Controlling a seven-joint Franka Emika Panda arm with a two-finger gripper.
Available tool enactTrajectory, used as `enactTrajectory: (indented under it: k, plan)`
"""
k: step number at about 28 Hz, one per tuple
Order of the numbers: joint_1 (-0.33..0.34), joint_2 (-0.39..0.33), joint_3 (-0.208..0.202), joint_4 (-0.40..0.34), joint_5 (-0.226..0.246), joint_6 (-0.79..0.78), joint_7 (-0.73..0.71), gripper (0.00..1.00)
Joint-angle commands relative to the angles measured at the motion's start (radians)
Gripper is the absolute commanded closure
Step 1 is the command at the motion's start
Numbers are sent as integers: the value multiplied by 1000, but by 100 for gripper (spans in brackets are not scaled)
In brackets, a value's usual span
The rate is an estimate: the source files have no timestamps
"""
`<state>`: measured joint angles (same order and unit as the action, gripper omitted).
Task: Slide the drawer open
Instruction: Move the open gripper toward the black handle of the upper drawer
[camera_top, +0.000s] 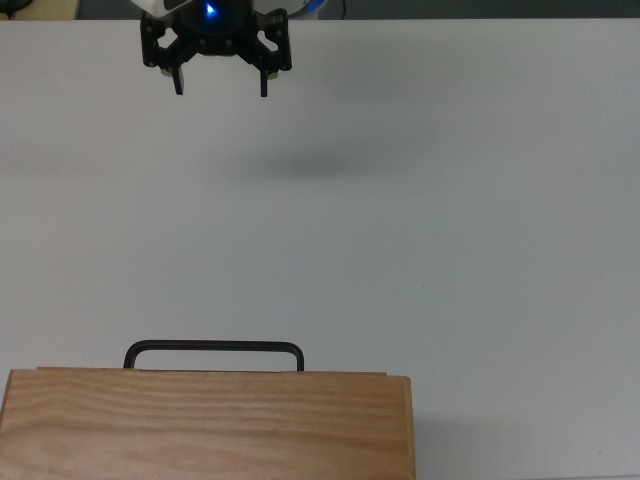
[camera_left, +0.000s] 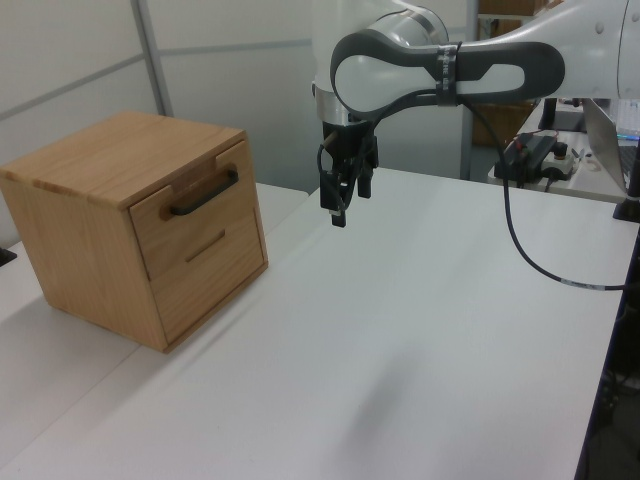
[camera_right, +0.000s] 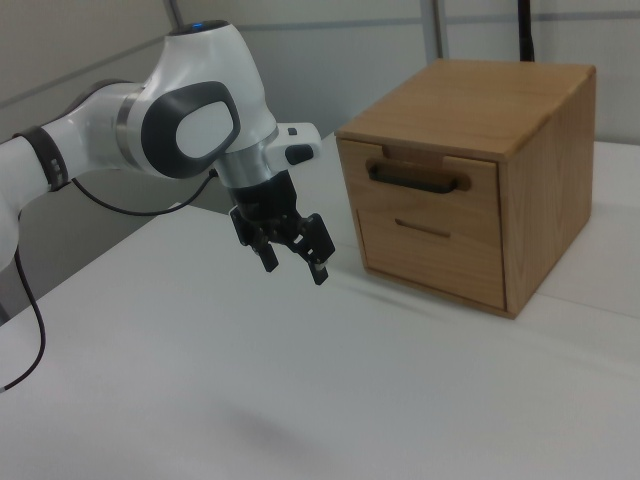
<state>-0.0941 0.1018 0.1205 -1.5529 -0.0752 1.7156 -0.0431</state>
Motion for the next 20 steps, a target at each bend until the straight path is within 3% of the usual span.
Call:
enactTrajectory:
  k: [1,9,20]
  plan:
    - [1,-14,1,-22,-58,-51,-1,0]
    - [-10,-22,-10,-29,-31,-53,146,0]
    - [-9,-14,-5,-53,25,-53,587,0]
